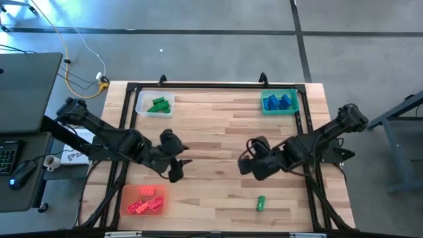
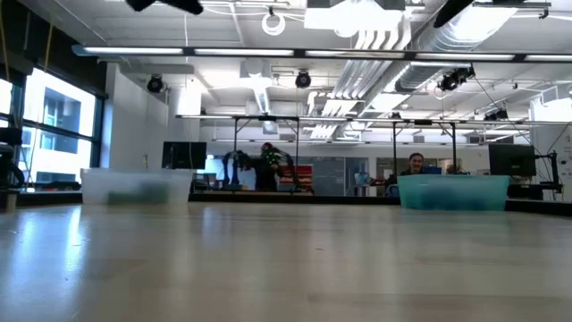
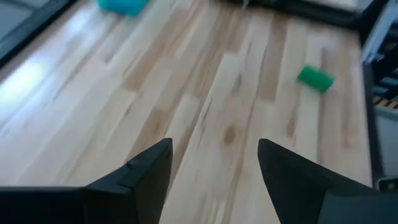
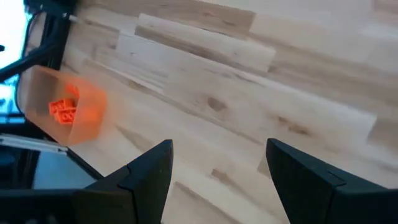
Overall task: Sort & place blocks by color
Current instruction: Put the green game piece into the white bin
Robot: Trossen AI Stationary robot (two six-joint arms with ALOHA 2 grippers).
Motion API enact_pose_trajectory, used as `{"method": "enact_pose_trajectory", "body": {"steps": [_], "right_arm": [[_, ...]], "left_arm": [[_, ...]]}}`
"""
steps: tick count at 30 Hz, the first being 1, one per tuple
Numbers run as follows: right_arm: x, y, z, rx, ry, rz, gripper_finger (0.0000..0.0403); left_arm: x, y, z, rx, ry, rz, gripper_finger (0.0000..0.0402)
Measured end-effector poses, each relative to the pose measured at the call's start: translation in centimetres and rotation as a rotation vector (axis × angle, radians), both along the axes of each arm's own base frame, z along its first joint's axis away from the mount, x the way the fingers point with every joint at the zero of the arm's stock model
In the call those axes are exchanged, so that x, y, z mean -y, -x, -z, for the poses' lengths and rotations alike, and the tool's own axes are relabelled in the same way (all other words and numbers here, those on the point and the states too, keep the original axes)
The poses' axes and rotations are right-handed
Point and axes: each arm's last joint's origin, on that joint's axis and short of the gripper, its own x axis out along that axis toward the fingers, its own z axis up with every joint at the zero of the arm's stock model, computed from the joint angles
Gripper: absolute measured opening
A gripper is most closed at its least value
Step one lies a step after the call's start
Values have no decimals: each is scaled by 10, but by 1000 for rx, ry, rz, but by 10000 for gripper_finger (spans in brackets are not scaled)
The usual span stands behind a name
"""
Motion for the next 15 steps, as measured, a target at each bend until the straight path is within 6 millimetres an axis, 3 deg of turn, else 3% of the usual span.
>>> {"method": "enact_pose_trajectory", "body": {"steps": [7,15], "right_arm": [[-23,4,17,-87,-63,65,245],[-51,3,45,-221,-149,106,245]], "left_arm": [[1,-12,-15,142,-67,91,223],[2,-13,-17,145,-127,142,223]]}}
